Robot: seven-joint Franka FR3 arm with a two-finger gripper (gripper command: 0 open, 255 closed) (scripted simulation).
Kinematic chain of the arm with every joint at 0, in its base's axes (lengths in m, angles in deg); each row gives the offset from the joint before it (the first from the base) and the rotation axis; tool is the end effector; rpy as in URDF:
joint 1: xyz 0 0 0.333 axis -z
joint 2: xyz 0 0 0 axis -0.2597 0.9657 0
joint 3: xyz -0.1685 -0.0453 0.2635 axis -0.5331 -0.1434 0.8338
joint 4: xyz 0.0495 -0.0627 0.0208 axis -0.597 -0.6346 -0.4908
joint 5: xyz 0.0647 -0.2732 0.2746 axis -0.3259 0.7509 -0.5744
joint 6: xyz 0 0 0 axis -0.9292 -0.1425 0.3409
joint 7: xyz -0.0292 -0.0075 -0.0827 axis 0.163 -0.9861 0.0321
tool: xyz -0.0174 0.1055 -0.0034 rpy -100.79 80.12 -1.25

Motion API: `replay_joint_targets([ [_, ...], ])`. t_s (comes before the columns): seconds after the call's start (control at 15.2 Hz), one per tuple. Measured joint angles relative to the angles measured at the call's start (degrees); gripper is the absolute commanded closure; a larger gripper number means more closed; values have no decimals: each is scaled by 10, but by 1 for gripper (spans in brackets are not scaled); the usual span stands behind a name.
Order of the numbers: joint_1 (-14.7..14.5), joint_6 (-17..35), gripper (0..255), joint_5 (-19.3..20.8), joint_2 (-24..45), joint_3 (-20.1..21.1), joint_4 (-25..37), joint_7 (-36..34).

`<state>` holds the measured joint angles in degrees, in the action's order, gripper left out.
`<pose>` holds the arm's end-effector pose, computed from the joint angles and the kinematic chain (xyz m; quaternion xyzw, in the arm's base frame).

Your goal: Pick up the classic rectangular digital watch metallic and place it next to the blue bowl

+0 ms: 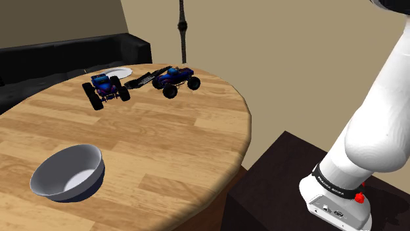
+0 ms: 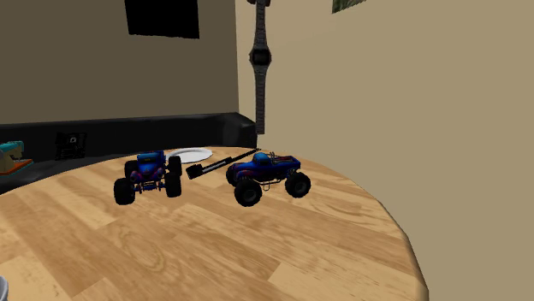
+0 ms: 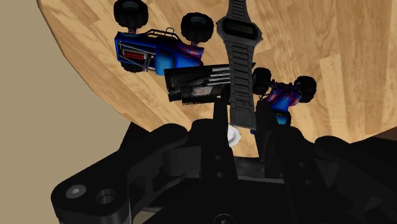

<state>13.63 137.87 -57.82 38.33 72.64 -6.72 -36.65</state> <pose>0.5801 0.1040 0.7477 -0.9752 -0.0346 -0.2182 0.0101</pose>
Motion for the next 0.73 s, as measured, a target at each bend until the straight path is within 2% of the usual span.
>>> replay_joint_targets([
  [0.46, -46, 48, 255, 35, -22, 37, -77, -90],
  [0.73, -75, 54, 255, 62, -12, 61, -81, -145],
])
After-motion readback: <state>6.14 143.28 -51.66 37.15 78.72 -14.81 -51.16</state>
